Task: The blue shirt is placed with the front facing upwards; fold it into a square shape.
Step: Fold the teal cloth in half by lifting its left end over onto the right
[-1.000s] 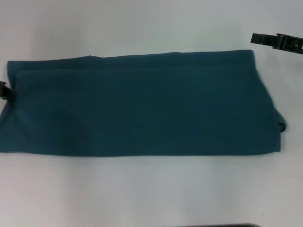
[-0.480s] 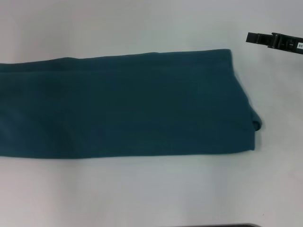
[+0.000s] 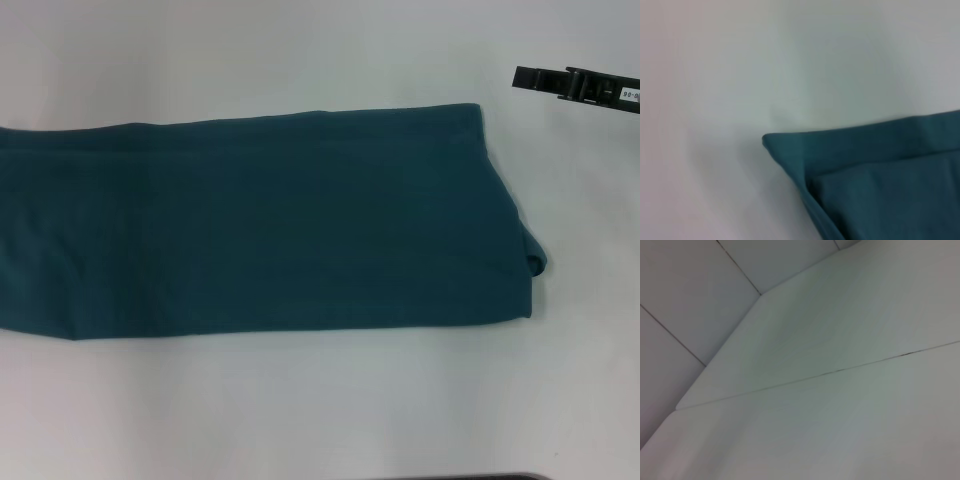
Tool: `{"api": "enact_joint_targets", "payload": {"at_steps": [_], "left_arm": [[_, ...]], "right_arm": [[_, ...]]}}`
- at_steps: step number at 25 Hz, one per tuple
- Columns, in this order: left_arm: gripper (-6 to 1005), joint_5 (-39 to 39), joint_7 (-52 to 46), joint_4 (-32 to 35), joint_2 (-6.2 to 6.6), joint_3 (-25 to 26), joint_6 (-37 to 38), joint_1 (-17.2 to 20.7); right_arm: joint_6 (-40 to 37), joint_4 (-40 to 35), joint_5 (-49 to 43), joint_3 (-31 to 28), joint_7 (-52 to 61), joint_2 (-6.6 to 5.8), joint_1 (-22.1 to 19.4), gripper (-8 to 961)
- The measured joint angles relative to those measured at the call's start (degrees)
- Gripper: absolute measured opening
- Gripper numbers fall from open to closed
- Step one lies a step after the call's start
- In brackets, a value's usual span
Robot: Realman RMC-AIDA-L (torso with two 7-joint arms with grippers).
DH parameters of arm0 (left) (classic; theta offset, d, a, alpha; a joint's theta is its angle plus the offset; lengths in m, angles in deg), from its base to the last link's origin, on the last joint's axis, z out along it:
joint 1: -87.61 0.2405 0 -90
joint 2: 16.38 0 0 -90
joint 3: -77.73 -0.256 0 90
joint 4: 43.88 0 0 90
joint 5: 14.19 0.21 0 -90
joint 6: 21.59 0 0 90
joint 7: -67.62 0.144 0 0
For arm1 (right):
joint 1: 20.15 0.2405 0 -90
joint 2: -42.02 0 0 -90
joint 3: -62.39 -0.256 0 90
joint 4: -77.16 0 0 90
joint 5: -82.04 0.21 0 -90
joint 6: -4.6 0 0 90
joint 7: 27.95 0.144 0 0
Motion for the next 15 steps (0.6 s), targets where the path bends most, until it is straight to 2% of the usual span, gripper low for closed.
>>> {"api": "enact_joint_targets", "payload": {"at_steps": [10, 15], "left_arm": [[16, -0.53, -0.57, -11.12, -3.68, 1.49, 7.99, -0.04], [15, -2.68, -1.45, -16.04, -4.11, 2.12, 12.23, 0.05]], "right_arm": [[-0.05, 0.0, -0.18, 0.15, -0.08, -0.09, -0.09, 182], [-0.07, 0.0, -0.33, 0.15, -0.11, -0.17, -0.11, 183]]}}
